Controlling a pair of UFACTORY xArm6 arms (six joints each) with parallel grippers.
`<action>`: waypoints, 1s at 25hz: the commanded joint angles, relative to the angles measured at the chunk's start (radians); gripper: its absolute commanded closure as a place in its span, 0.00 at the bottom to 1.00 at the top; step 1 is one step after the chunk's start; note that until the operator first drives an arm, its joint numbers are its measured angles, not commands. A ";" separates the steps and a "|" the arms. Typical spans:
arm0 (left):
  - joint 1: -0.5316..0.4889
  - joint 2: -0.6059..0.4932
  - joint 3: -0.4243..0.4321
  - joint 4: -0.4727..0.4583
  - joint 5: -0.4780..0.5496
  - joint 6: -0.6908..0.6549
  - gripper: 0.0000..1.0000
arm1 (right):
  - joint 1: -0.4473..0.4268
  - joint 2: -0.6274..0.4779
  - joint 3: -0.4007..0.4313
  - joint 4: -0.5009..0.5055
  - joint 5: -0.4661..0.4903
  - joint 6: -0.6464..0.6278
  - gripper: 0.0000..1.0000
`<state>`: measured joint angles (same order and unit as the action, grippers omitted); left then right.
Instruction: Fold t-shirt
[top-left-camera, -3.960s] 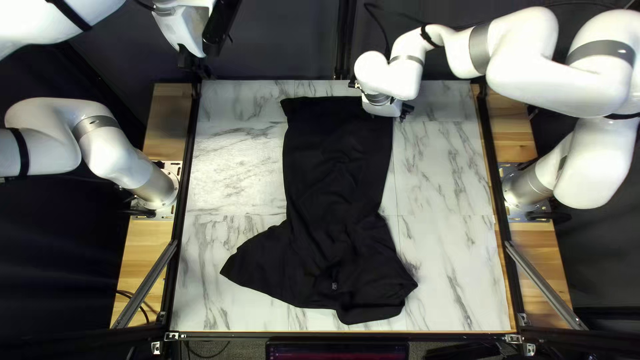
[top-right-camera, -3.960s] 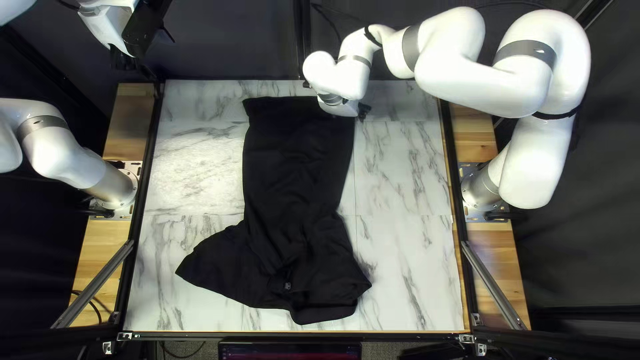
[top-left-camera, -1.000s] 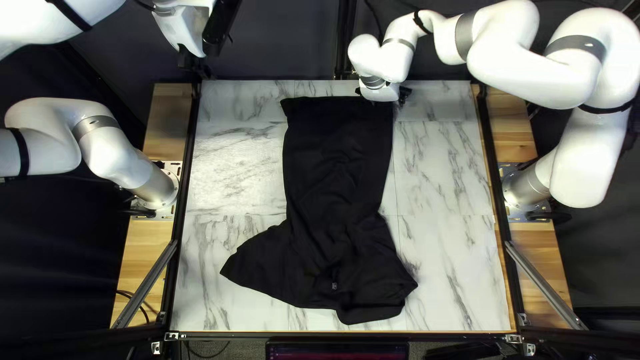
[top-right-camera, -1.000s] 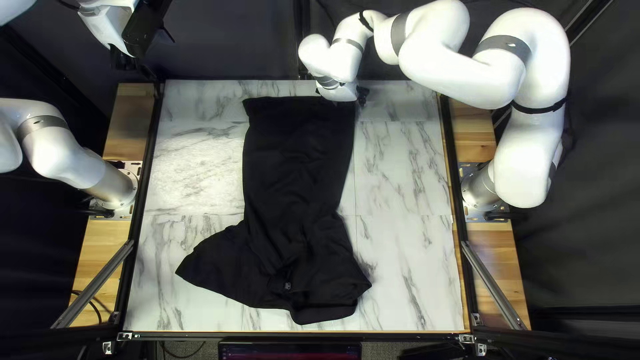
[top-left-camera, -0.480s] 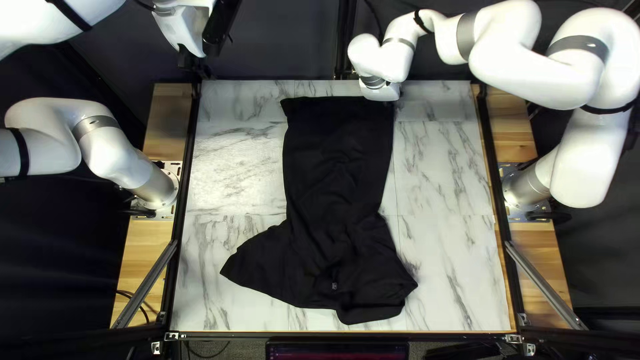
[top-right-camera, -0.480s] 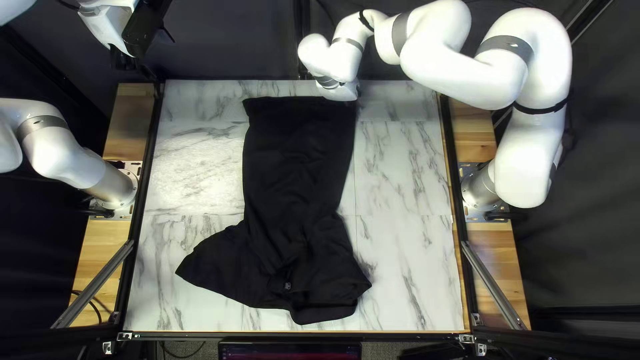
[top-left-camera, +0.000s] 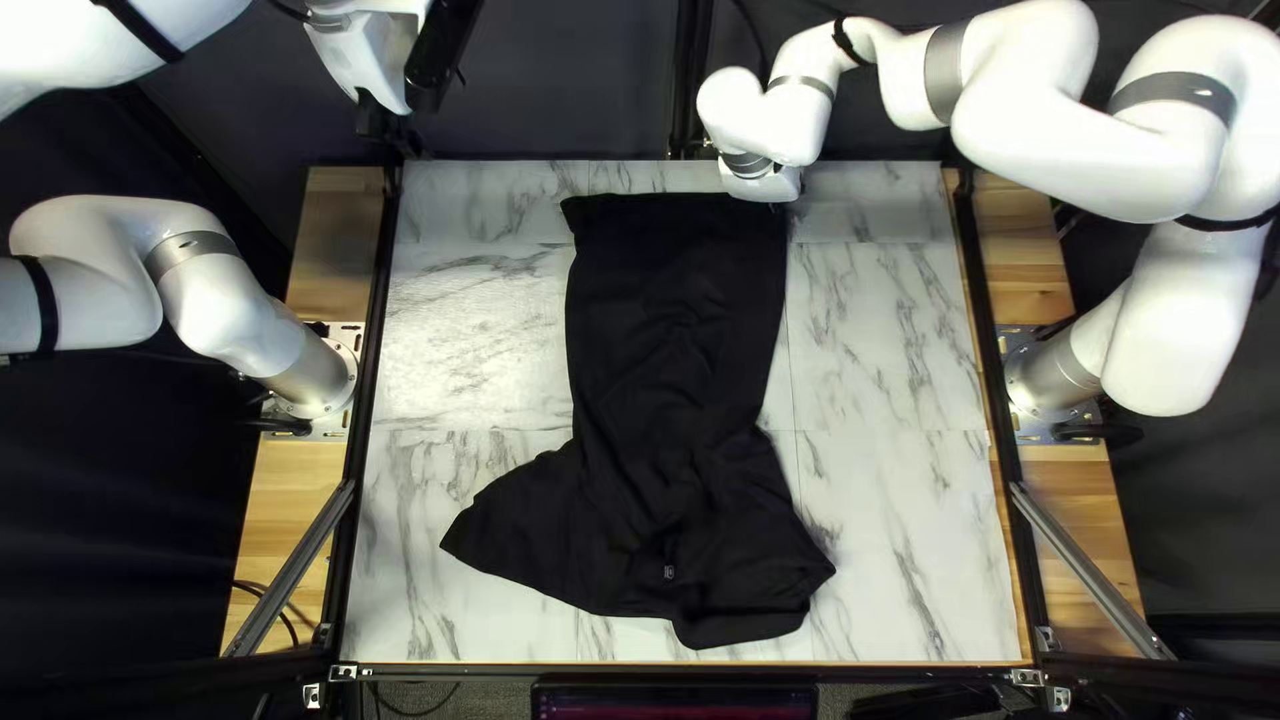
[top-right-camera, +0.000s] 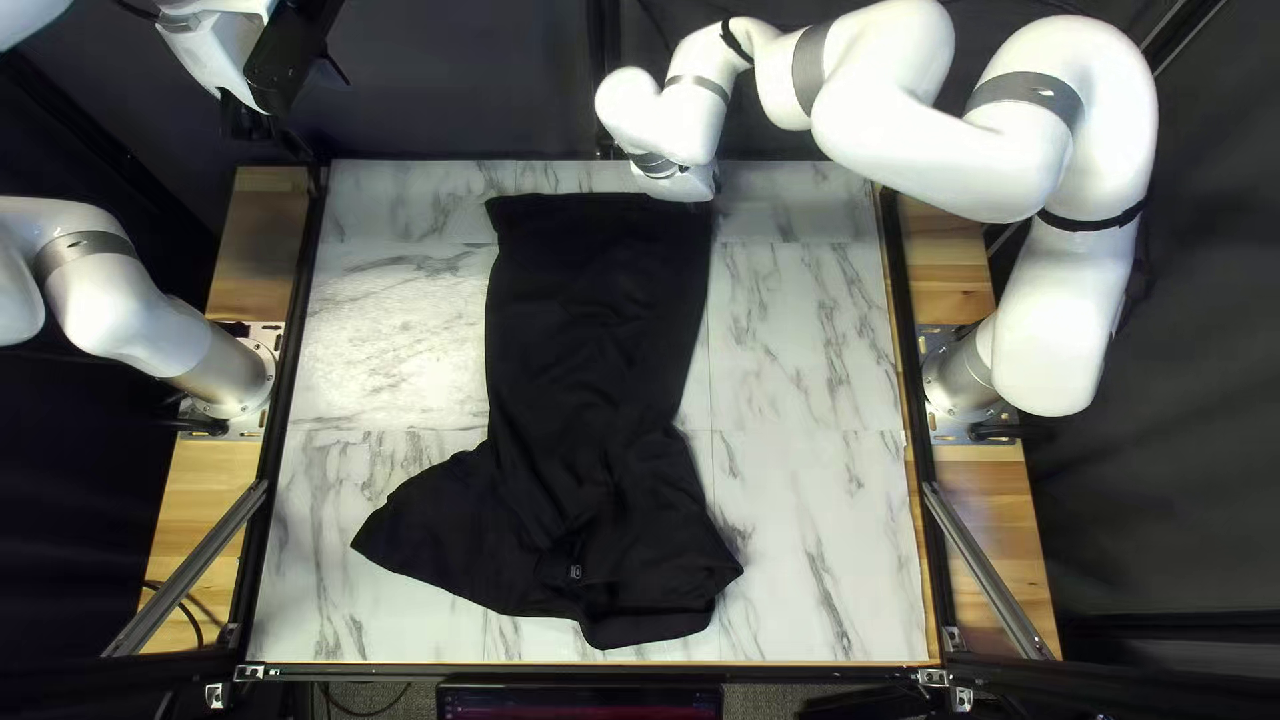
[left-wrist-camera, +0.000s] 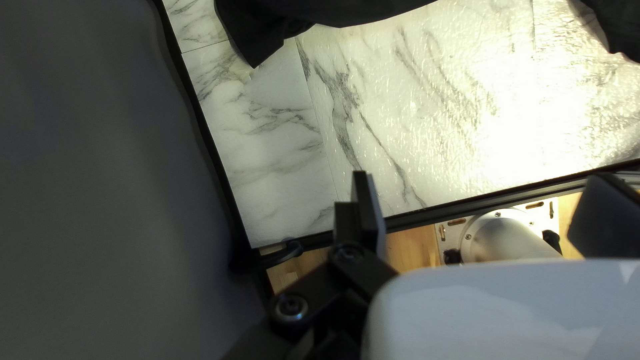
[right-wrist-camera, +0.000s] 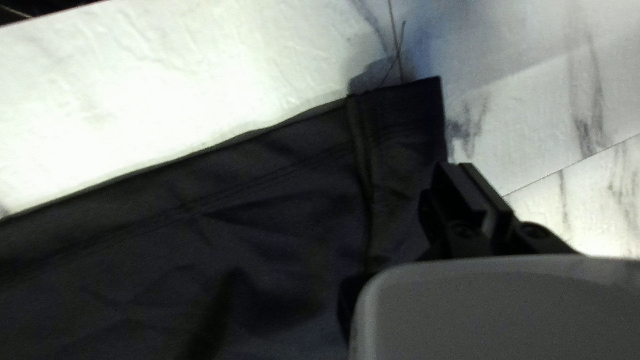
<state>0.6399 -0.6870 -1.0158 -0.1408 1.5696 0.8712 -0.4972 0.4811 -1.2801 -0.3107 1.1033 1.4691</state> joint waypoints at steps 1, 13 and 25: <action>0.000 0.000 0.000 0.000 0.000 0.000 0.00 | -0.008 0.010 -0.018 -0.006 0.013 -0.003 0.00; 0.000 0.000 0.000 0.000 0.000 0.000 0.00 | -0.037 0.024 -0.020 -0.029 0.009 0.011 0.00; 0.000 0.000 0.000 0.000 0.000 0.000 0.00 | -0.033 0.048 -0.036 -0.034 0.009 0.010 1.00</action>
<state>0.6399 -0.6870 -1.0158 -0.1408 1.5696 0.8712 -0.5310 0.5265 -1.3160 -0.3437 1.1152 1.4782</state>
